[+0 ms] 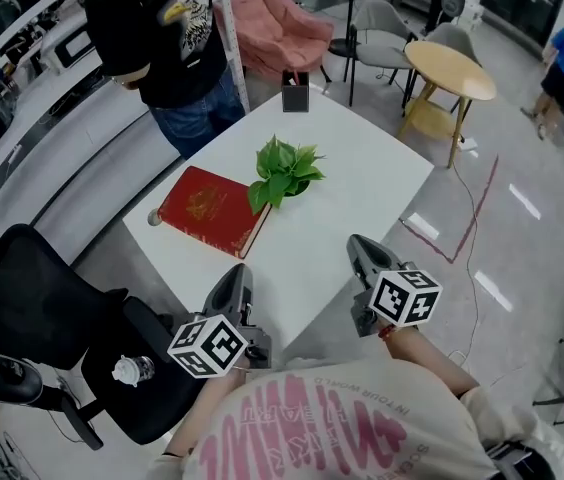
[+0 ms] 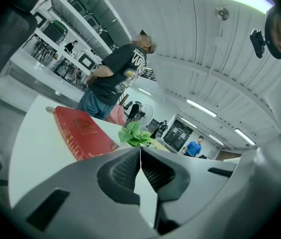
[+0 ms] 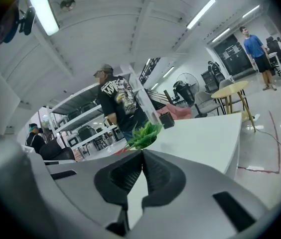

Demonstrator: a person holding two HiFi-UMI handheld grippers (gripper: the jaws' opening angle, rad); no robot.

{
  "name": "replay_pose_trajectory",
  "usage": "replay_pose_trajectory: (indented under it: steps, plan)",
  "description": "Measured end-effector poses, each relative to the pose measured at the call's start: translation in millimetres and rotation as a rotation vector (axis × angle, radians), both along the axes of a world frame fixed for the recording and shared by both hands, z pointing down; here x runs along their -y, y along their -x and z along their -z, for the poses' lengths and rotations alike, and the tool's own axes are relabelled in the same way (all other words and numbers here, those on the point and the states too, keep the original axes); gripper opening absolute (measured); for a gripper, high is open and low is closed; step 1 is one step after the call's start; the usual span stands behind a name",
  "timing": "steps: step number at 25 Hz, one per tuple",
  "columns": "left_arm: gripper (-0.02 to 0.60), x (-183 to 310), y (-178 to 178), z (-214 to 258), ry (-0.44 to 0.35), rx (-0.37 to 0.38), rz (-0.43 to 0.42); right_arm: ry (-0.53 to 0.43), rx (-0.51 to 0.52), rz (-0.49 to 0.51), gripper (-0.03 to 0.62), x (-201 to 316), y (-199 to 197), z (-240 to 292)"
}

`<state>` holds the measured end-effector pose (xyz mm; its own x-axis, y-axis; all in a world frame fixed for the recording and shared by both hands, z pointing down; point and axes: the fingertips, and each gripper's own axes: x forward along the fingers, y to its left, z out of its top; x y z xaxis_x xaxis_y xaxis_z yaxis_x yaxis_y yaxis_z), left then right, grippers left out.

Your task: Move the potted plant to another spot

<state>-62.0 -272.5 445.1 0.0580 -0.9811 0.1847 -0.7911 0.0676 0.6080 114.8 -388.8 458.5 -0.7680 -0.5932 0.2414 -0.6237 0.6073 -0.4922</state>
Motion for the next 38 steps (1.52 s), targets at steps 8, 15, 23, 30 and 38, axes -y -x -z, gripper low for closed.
replay_pose_trajectory:
  steps: [8, 15, 23, 30, 38]
  plan:
    - [0.025, -20, -42, 6, 0.004, 0.002, 0.029, -0.101, -0.112, 0.08, 0.014, -24, -27, 17]
    - [0.025, -42, -76, 2, 0.017, 0.015, 0.034, -0.121, -0.165, 0.131, 0.014, -49, -51, 7]
    - [0.025, -68, -98, 1, 0.024, 0.05, 0.05, -0.114, -0.199, 0.156, 0.014, -71, -75, -8]
    - [0.025, -89, -104, -6, 0.043, 0.056, 0.076, -0.108, -0.195, 0.176, 0.014, -86, -81, -10]
    - [0.025, -100, -107, -8, 0.046, 0.056, 0.085, -0.109, -0.205, 0.184, 0.014, -91, -84, -12]
